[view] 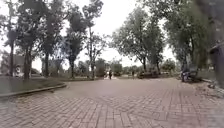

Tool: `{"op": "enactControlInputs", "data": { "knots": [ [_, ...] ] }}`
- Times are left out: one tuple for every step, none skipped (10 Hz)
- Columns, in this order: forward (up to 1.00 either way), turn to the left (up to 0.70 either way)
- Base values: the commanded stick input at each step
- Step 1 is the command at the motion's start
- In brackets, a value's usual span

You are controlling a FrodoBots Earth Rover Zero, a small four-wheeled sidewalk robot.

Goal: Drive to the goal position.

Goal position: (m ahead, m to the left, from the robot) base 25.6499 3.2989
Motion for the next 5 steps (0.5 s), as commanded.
{"op": "enactControlInputs", "data": {
  "knots": [
    [1.00, 0.01],
    [1.00, 0.01],
    [1.00, 0.01],
    [1.00, 0.16],
    [1.00, 0.37]
  ]
}}
